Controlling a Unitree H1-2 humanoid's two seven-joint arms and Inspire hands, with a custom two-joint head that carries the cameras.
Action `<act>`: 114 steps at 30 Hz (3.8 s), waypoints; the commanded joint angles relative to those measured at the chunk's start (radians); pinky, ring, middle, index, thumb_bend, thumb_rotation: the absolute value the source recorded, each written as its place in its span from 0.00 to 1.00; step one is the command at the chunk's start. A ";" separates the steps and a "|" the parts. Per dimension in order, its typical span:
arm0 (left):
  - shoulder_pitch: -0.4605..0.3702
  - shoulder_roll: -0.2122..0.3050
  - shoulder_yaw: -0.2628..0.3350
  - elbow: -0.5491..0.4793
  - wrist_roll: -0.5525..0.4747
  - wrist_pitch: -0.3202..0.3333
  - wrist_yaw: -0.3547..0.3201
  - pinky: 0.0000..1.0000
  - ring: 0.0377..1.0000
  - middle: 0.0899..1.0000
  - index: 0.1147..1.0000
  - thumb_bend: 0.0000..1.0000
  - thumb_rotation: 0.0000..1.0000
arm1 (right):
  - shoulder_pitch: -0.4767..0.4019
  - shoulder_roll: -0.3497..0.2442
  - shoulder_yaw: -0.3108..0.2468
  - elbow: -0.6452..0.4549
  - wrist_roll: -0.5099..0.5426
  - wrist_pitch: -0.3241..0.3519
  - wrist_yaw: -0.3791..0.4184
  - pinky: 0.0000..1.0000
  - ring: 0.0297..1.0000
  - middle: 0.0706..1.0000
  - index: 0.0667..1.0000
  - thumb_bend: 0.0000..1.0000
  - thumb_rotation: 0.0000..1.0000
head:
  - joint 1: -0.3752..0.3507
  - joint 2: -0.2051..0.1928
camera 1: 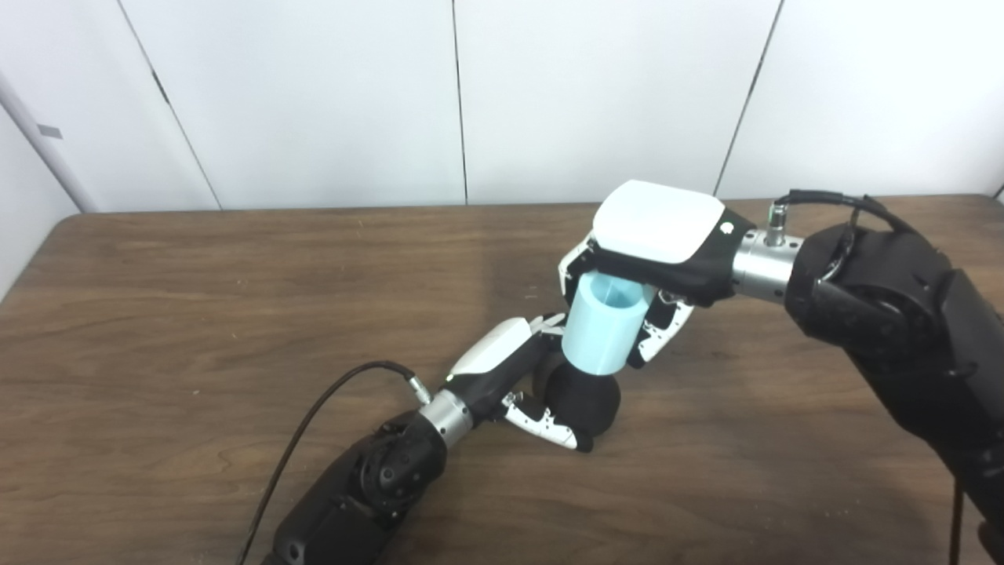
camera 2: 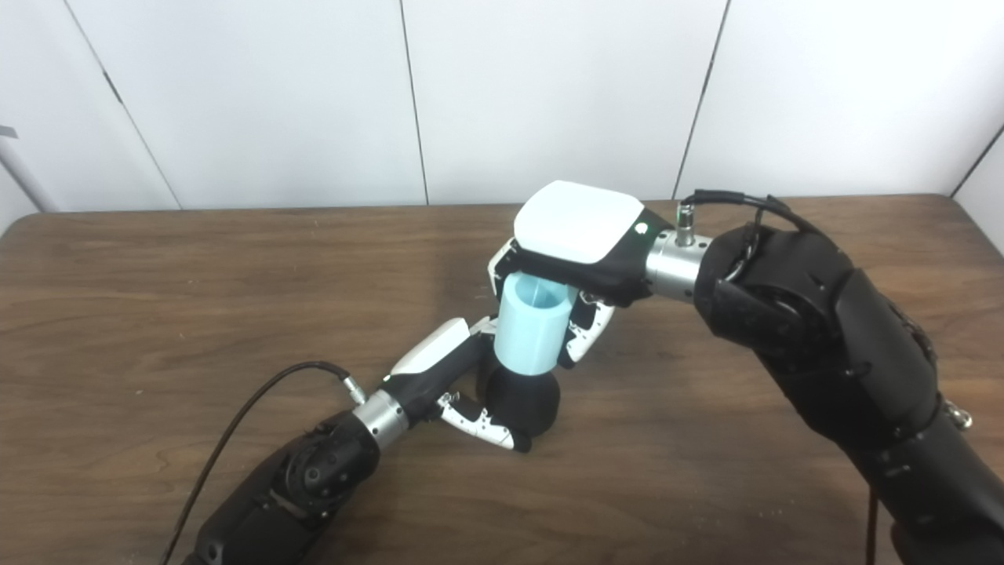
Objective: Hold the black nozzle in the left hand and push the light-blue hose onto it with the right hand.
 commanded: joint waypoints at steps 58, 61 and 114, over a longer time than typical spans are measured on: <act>0.111 0.068 -0.050 0.086 0.029 0.174 -0.169 1.00 0.99 0.80 0.41 0.52 0.06 | 0.030 -0.003 -0.028 -0.092 -0.316 -0.239 -0.160 0.73 0.78 0.80 0.80 1.00 0.57 | -0.003 -0.001; 0.110 0.068 -0.051 0.091 0.030 0.170 -0.169 1.00 0.99 0.80 0.41 0.52 0.06 | 0.039 0.002 -0.052 -0.094 -0.292 -0.226 -0.166 0.80 0.84 0.88 0.84 1.00 0.61 | -0.004 -0.001; 0.113 0.073 -0.053 0.083 0.036 0.172 -0.177 1.00 0.99 0.79 0.41 0.52 0.06 | 0.376 0.090 -0.242 -0.071 0.267 -0.192 -0.401 1.00 1.00 1.00 1.00 0.90 0.63 | -0.007 -0.006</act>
